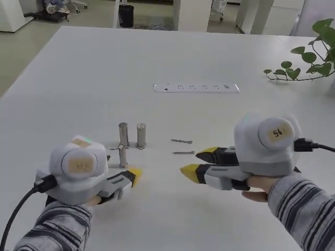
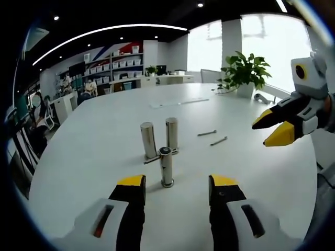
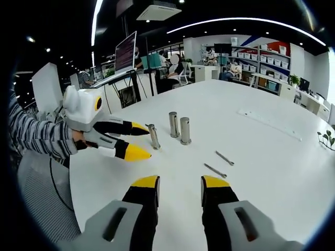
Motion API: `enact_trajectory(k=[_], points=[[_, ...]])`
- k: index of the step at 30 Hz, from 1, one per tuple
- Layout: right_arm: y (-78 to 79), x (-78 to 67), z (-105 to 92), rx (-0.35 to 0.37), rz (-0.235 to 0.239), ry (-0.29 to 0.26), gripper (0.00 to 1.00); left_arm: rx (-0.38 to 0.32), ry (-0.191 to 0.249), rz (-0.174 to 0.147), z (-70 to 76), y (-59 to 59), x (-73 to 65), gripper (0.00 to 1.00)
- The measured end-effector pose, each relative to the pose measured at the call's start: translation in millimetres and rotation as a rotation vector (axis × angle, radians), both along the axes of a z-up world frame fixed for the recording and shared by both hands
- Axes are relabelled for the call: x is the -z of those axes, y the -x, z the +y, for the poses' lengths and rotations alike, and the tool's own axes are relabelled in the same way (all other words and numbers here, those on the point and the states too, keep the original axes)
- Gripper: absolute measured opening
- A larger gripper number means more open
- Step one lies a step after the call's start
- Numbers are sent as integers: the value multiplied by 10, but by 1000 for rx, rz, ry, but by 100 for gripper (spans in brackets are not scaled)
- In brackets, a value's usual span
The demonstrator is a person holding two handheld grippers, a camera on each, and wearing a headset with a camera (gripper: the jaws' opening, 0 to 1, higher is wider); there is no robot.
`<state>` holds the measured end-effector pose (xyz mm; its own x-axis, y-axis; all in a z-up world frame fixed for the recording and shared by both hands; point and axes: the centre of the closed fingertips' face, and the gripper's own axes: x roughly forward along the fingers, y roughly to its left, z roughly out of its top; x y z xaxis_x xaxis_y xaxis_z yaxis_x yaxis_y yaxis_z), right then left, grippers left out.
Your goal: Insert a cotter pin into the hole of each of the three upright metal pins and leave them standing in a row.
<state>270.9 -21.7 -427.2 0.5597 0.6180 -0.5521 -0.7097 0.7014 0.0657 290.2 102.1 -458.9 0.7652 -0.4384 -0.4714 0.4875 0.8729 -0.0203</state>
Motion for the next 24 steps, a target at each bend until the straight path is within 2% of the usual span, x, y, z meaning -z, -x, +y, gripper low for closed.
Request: enact_trajectory(k=[2,5,8,11,12,14,15,24], points=[[-43,-4,33,-1,-1,6,30,4,15,-5,-8,33,-55,52],[-108,-18,81,-5,-8,11,29,-1,16,-13,7,22,-81,60],[-192,-39,151,-1,-9,-9,30,3,26,-7,23,45,-106,65],[-257,-56,220,3,-11,-29,31,11,21,-23,36,80,-174,71],[-283,-58,249,3,-13,-31,31,7,31,-29,44,94,-220,73],[-323,-60,283,2,-21,-31,31,4,78,-44,20,108,-299,78],[-349,-65,297,3,-29,-32,30,4,83,-44,26,123,-321,79],[-590,-97,481,32,-55,-74,29,17,64,-51,77,225,-382,88]])
